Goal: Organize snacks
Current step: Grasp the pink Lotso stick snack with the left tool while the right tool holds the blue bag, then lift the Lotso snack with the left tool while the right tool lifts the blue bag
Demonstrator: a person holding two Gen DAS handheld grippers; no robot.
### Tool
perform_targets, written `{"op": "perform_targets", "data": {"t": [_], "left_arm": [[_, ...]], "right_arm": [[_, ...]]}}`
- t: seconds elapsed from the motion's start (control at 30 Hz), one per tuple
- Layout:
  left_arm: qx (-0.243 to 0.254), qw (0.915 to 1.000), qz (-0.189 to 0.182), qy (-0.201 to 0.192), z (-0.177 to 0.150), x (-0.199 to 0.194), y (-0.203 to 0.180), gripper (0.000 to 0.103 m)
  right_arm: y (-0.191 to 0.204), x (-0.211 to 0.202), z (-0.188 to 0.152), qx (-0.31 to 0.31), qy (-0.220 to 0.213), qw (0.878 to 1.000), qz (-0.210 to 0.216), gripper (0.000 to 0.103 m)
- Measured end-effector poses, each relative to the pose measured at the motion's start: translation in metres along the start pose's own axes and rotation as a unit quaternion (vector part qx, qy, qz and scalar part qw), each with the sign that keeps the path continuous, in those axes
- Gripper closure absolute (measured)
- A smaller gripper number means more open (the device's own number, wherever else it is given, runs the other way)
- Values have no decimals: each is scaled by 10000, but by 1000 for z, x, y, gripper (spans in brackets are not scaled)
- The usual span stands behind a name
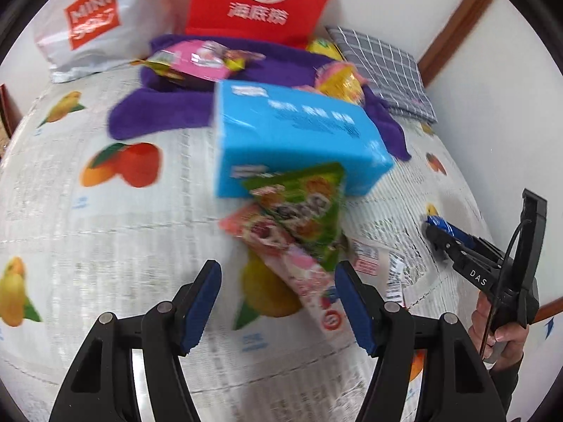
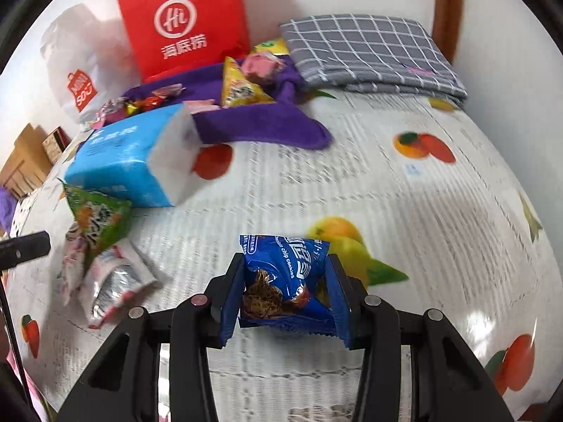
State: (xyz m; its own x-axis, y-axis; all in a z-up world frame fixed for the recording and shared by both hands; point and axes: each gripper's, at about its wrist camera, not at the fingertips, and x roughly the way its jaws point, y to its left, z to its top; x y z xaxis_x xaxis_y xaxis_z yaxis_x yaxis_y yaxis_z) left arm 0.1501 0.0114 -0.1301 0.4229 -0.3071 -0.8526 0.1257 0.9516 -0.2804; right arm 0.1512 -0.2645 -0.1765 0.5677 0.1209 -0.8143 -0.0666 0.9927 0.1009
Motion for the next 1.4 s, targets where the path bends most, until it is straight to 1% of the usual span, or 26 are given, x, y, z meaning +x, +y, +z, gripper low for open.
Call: {"op": "perform_targets", "data": {"t": [0.1,0.17,0.2,0.23,0.3,0.37,0.4,0.5,0.57,0.6,0.63,0.7,0.77,0.83,0.87,0.97,1.0,1.03,1.2,1.33,1.4], "left_arm": [[-3,9999,2,106,1,14,-10,38],[-5,9999,95,140,1,21,-14,39],[5,9998,162,133,0,24,-14,45],[70,9996,276,38,0,23,-15,49],[134,9991,390,32,-1,22,-13,65],[157,9990,413,52,-2,19,-5,73],[140,9990,416,58,-3,17,-1,75],[99,9976,688,9,-6,10,13,75],[96,9975,701,-44,-7,8,18,74],[129,9975,695,-58,-7,9,18,72],[185,9971,738,-80,-6,10,17,71],[299,9960,828,-124,-3,13,12,61],[470,9935,1023,-186,-1,19,4,60],[691,9889,1280,-310,-3,23,-4,60],[749,9876,1322,-393,-4,23,-6,62],[760,9870,1280,-610,-9,19,-3,76],[773,9865,1273,-684,-11,18,-2,78],[813,9852,1280,-795,-14,18,-2,78],[853,9840,1340,-805,-14,17,-4,79],[685,9871,1195,-819,-14,16,-1,78],[699,9868,1209,-816,-14,17,0,78]], "right_arm": [[3,2,-3,-118,-129,9998,-32,58],[9,5,-6,-359,-205,9990,-182,57],[12,7,-6,-410,-179,9987,-247,57],[12,6,-5,-436,-203,9985,-275,57],[9,7,-6,-394,-175,9989,-201,57],[5,6,-6,-284,-175,9994,-61,56],[3,6,-6,-253,-176,9995,-18,56],[1,5,-6,-177,-191,9996,81,56],[-1,5,-6,-114,-202,9996,167,56],[-2,5,-6,-98,-204,9996,193,55],[-3,4,-7,-79,-207,9995,222,55],[-4,4,-7,-53,-212,9994,255,55],[-4,5,-6,-50,-210,9994,264,55],[-4,5,-6,-61,-208,9994,251,55],[-3,5,-6,-69,-205,9995,242,55],[-2,5,-6,-90,-188,9996,210,55],[-2,5,-6,-102,-186,9996,195,55],[-1,5,-6,-115,-185,9996,179,55],[0,6,-6,-159,-172,9996,139,54],[-1,5,-5,-129,-186,9996,158,56],[-2,5,-5,-105,-192,9996,177,56]]}}
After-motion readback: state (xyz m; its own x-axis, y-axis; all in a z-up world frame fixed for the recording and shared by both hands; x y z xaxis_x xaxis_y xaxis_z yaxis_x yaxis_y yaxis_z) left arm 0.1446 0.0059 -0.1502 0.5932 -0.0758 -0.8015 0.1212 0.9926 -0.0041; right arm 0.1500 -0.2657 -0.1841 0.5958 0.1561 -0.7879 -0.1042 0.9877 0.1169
